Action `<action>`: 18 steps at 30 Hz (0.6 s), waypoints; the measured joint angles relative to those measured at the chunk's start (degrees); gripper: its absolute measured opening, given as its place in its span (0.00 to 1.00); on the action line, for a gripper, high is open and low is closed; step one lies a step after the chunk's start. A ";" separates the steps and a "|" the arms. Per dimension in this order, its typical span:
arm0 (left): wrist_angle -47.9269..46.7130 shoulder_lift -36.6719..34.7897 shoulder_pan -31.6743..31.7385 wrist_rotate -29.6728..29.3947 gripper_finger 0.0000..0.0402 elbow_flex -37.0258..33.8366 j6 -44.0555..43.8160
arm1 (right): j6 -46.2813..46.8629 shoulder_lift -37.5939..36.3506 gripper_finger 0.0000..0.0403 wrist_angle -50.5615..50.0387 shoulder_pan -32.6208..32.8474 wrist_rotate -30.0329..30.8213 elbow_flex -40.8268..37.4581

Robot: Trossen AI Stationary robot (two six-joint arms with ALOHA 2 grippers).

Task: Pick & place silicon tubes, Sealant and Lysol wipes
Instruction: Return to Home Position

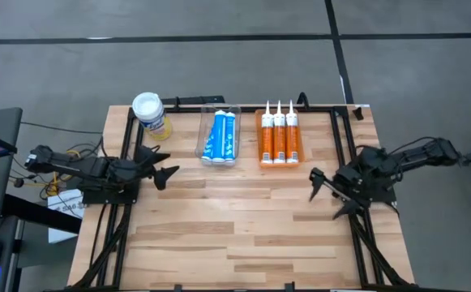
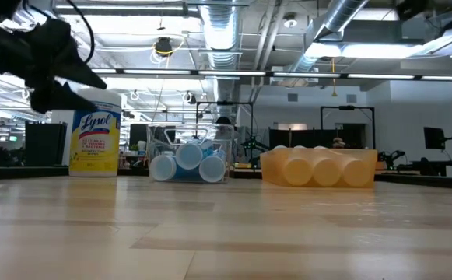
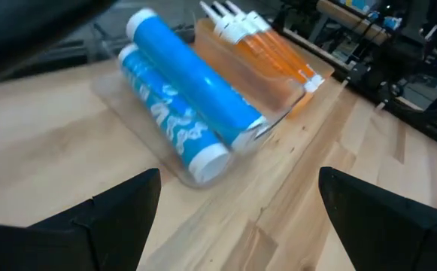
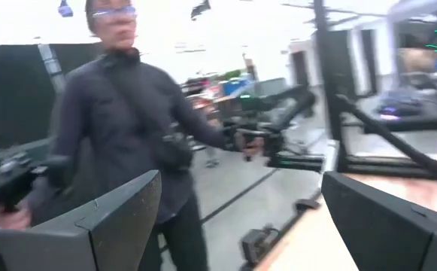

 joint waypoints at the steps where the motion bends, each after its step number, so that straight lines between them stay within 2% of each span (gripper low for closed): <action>1: -0.02 -0.40 0.00 0.17 0.88 -0.68 -0.66 | 0.93 0.80 0.89 1.14 -1.71 -0.11 -0.70; 3: -0.07 -0.87 -0.01 0.65 0.88 -1.40 -1.41 | 1.72 2.92 0.89 4.47 -5.56 -2.91 -2.00; 7: -0.03 -0.91 0.00 0.83 0.88 -1.45 -0.86 | 1.08 5.37 0.89 11.81 -14.50 -16.37 -2.97; 12: -0.04 -1.20 0.00 -0.72 0.88 -1.46 -0.03 | 4.88 5.73 0.89 15.59 -22.70 -26.56 -3.11; 15: -0.05 -2.03 0.00 -1.75 0.88 -1.47 0.08 | 9.74 3.16 0.89 16.77 -25.15 -28.25 -3.09; 18: -0.07 -3.16 0.00 -1.93 0.88 -1.47 0.05 | 11.73 0.50 0.89 15.45 -25.38 -25.60 -3.06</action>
